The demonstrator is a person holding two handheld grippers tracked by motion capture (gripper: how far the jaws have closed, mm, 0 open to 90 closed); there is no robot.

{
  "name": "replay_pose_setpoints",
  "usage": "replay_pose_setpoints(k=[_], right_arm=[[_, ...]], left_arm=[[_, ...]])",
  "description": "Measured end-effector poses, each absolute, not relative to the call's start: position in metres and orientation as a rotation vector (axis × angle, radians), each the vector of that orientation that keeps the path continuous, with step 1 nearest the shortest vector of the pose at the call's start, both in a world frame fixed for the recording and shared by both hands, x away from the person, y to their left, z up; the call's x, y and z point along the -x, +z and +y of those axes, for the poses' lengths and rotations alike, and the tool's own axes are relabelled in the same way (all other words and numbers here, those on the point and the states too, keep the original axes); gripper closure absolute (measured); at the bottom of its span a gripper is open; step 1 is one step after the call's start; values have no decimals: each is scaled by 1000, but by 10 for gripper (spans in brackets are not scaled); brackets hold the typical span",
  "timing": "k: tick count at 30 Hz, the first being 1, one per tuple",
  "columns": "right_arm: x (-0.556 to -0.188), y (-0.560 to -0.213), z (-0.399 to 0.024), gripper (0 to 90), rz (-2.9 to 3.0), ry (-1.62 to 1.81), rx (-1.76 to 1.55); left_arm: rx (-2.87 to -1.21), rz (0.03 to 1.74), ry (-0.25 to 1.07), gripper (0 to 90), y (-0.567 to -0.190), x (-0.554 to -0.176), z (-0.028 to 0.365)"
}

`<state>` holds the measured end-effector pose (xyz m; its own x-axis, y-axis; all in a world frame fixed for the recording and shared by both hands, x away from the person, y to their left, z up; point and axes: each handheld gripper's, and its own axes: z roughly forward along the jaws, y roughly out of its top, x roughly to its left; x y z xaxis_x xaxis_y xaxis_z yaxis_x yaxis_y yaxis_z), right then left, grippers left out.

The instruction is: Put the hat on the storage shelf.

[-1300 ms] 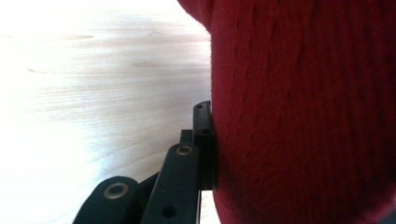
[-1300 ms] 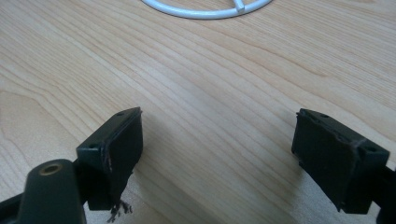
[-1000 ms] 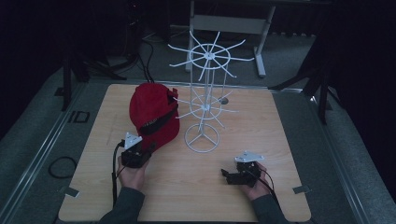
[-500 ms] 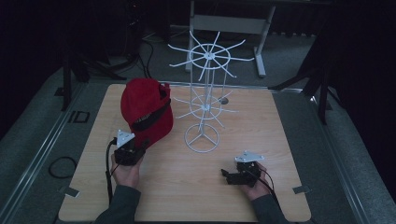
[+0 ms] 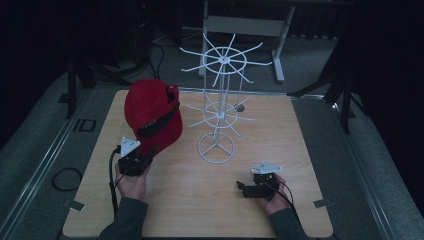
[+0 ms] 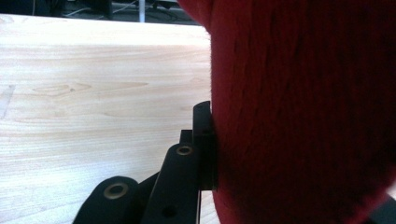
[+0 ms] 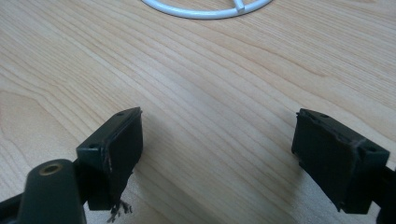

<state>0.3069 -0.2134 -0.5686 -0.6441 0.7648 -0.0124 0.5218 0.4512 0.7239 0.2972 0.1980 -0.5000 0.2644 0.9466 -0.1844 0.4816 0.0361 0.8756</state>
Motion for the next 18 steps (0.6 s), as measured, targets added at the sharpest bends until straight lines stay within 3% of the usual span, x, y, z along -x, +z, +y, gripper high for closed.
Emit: replay_pose_setpoints(k=[18], right_arm=[[-307, -569, -213, 163, 2367, 1009, -1096]], left_arm=[[-1562, 1332, 638, 853, -476, -298, 203]])
